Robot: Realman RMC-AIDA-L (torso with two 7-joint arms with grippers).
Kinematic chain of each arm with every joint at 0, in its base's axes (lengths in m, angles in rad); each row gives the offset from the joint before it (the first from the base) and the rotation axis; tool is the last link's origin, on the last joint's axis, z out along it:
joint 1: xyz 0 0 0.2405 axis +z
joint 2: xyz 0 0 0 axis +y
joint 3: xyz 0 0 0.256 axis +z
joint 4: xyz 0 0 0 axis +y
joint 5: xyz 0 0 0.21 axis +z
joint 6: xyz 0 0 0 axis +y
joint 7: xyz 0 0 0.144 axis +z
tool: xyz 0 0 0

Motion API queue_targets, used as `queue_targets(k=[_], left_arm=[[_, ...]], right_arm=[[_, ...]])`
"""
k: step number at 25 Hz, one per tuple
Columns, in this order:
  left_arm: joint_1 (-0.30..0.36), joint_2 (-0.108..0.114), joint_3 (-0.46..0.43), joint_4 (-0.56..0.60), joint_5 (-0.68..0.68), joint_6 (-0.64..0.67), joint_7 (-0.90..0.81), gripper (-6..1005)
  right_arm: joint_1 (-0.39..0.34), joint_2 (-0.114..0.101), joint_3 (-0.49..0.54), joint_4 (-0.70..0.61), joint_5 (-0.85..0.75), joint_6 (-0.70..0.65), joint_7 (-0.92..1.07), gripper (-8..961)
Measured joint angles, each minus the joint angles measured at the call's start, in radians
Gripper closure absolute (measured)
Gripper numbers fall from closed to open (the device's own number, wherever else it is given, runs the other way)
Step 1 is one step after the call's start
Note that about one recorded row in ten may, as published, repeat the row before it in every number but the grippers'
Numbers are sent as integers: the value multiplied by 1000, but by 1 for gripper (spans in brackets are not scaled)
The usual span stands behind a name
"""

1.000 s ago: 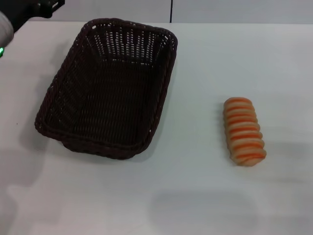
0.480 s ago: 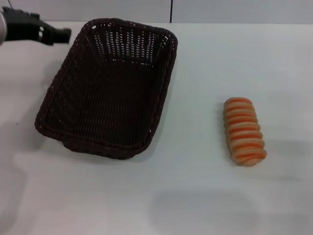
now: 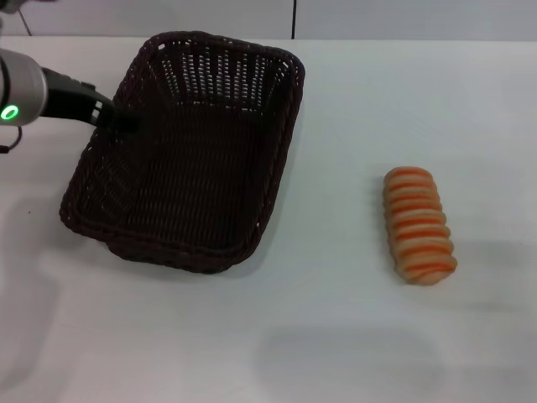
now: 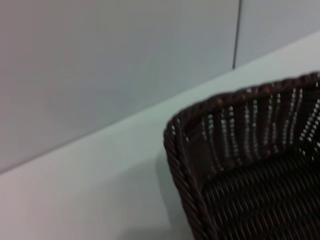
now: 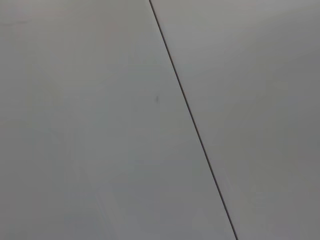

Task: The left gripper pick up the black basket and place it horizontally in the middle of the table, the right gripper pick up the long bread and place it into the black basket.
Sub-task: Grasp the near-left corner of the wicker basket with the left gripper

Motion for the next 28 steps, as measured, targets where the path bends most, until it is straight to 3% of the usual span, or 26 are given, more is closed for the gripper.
queue_targets(k=[9,22,24,28], left_arm=[[-81,-1,8,160,71,7,-17,221],[-90,0,43,152,103,-15,-5,295],[-90,0,50,149,103,-16,36,490],[-92,1,52,121,90,-17,90,605]], right_arm=[[-7,0,-1,2,0,-2,0,162],[-7,0,-14,3,0,-6,0,162],[-8,0,-14,3,0,-8,0,161],[-9,0,-14,3,0,-10,0,162]])
